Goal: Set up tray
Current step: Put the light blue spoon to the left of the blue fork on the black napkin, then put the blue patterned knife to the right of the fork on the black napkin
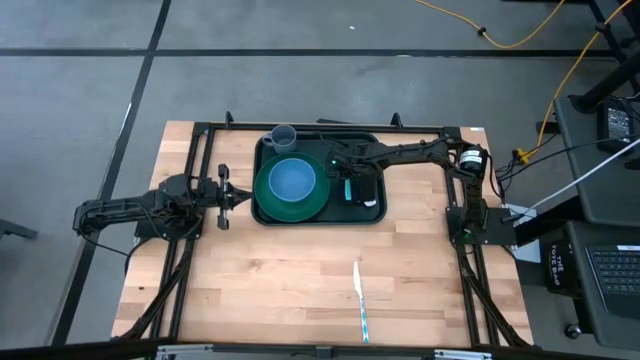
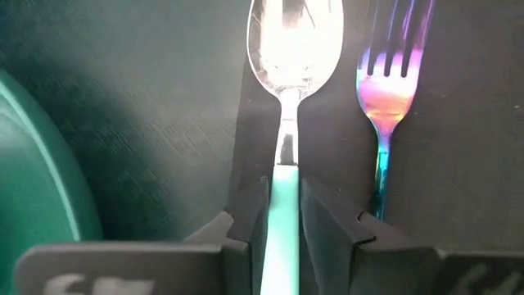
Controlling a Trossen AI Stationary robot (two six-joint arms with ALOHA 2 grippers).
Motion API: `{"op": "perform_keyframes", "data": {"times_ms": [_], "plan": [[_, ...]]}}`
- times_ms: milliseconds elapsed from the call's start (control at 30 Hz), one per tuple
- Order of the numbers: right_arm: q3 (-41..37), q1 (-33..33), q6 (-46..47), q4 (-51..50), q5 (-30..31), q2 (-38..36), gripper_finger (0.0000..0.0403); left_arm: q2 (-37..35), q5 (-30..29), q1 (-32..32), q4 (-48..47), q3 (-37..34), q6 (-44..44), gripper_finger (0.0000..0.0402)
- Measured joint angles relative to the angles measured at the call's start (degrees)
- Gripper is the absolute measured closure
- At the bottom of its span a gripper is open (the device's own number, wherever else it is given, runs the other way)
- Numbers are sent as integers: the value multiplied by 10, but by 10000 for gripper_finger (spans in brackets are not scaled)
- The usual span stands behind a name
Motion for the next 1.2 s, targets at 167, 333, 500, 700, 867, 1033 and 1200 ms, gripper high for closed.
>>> {"op": "perform_keyframes", "data": {"times_ms": [167, 333, 500, 700, 867, 1033, 1200], "plan": [[0, 0, -6, 0, 0, 0, 322, 0, 0, 0, 0, 0, 0, 398], [1, 0, -17, -2, -9, -1, 322, 0, 0, 0, 0, 0, 0, 398], [18, -2, -41, -15, -9, -3, 322, 0, 0, 0, 0, 0, 0, 398], [54, -11, -49, -74, -9, -3, 322, 0, 0, 0, 0, 0, 0, 398], [92, -13, -77, -137, 18, -3, 322, 0, 0, 0, 0, 0, 0, 398], [152, 2, -139, -182, 37, -3, 322, 0, 0, 0, 0, 0, 0, 398], [199, 49, -203, -208, 54, -4, 322, 0, 0, 0, 0, 0, 0, 398]]}}
